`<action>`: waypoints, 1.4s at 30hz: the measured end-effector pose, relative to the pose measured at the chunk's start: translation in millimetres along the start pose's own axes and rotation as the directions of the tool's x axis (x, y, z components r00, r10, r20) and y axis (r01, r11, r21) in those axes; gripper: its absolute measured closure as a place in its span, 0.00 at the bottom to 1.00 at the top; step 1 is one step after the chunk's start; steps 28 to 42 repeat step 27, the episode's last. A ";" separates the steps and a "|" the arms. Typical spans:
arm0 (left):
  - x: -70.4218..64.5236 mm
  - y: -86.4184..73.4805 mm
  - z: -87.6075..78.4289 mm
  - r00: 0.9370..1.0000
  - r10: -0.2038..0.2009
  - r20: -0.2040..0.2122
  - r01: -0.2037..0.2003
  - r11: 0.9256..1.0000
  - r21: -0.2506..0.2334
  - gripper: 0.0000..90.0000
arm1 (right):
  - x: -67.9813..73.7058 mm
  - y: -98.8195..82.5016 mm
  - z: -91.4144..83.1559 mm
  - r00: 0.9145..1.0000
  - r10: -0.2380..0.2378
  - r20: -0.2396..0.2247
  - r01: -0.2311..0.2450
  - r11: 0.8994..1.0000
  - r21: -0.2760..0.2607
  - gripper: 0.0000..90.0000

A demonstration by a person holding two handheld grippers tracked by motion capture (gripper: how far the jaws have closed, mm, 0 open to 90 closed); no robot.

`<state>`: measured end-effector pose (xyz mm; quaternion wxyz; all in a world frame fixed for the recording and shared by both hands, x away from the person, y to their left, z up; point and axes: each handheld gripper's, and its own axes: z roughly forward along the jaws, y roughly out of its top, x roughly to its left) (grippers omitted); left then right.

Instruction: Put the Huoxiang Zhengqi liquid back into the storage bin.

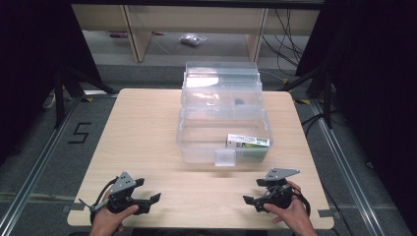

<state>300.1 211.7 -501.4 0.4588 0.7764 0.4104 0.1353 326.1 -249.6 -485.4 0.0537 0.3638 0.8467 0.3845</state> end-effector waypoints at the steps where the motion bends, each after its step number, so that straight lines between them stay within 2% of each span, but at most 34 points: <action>1: -0.4 -0.4 0.4 1.000 -0.002 -0.005 0.002 1.000 -0.008 0.17 | 1.8 -0.6 -0.4 1.000 0.015 -0.002 -0.015 1.000 0.004 0.18; 2: -0.3 -0.4 0.5 1.000 -0.001 -0.004 0.001 1.000 -0.007 0.17 | 0.6 -0.8 -0.9 1.000 -0.003 0.007 0.003 1.000 -0.001 0.18; 6: -0.3 -0.3 0.5 1.000 -0.002 -0.004 0.002 1.000 -0.007 0.17 | 3.5 -2.7 -2.6 1.000 0.007 0.005 -0.007 1.000 0.002 0.18; 8: -0.3 -0.4 0.6 1.000 0.000 -0.004 0.000 1.000 -0.007 0.17 | 2.5 -3.8 -2.9 1.000 -0.005 0.003 0.006 1.000 -0.001 0.18; 11: -0.3 -0.4 0.4 1.000 -0.002 -0.005 0.002 1.000 -0.007 0.17 | 4.7 -6.4 -4.5 1.000 0.017 0.009 -0.017 1.000 0.008 0.18; 14: -0.4 -0.4 0.4 1.000 -0.003 -0.005 0.003 1.000 -0.008 0.17 | 4.0 -7.0 -4.4 1.000 -0.004 0.010 0.004 1.000 0.004 0.18; 18: -0.2 -0.4 0.5 1.000 -0.001 -0.005 0.001 1.000 -0.006 0.17 | 5.7 -8.5 -4.4 1.000 0.011 -0.002 -0.011 1.000 0.000 0.18; 20: -0.2 -0.4 0.5 1.000 -0.002 -0.005 0.002 1.000 -0.005 0.17 | 5.4 -8.4 -5.6 1.000 0.006 0.014 -0.006 1.000 0.002 0.18; 27: -0.2 -0.3 0.3 1.000 -0.003 -0.005 0.003 1.000 -0.006 0.17 | 5.3 -8.3 -6.1 1.000 0.022 0.014 -0.023 1.000 0.013 0.18; 42: -0.2 -0.3 0.3 1.000 -0.003 -0.005 0.003 1.000 -0.006 0.17 | 5.3 -8.3 -6.1 1.000 0.022 0.014 -0.023 1.000 0.013 0.18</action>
